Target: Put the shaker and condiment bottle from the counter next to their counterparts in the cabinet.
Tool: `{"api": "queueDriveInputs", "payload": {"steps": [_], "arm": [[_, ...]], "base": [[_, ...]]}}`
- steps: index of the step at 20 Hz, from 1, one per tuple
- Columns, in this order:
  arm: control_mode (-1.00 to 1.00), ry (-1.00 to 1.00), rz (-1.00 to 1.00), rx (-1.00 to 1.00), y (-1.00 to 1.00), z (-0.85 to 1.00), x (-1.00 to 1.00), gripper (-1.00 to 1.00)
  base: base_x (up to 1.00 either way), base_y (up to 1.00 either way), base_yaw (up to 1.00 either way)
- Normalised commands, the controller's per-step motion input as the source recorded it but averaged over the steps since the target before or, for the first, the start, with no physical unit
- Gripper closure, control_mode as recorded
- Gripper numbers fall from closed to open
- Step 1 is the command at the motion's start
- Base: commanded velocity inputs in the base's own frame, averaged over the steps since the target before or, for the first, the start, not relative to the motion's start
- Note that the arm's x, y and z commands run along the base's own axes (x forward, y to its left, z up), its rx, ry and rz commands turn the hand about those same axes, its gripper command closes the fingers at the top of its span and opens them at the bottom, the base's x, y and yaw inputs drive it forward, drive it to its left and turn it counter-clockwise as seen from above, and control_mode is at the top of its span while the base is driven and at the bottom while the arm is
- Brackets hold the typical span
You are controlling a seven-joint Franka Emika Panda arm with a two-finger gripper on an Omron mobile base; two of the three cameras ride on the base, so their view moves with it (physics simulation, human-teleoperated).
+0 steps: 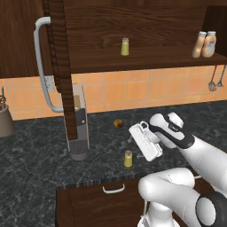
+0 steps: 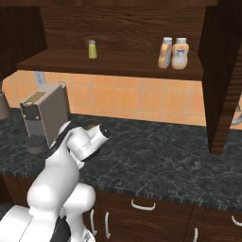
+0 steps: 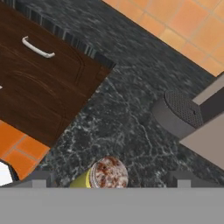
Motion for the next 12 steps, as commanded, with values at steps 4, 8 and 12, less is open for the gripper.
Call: {"api": "queueDriveInputs", "payload": {"steps": [4, 8, 12], "arm": [[-1.0, -0.02, 0.0, 0.0, 0.0, -0.26, 0.0, -1.0], [-1.0, -0.03, 0.0, 0.0, 0.0, -0.31, 0.0, -1.0], [-1.0, -0.07, 0.0, 0.0, 0.02, -0.26, 0.0, -1.0]], "base": [[0.0, 0.0, 0.0], [0.0, 0.0, 0.0], [0.0, 0.0, 0.0]]}}
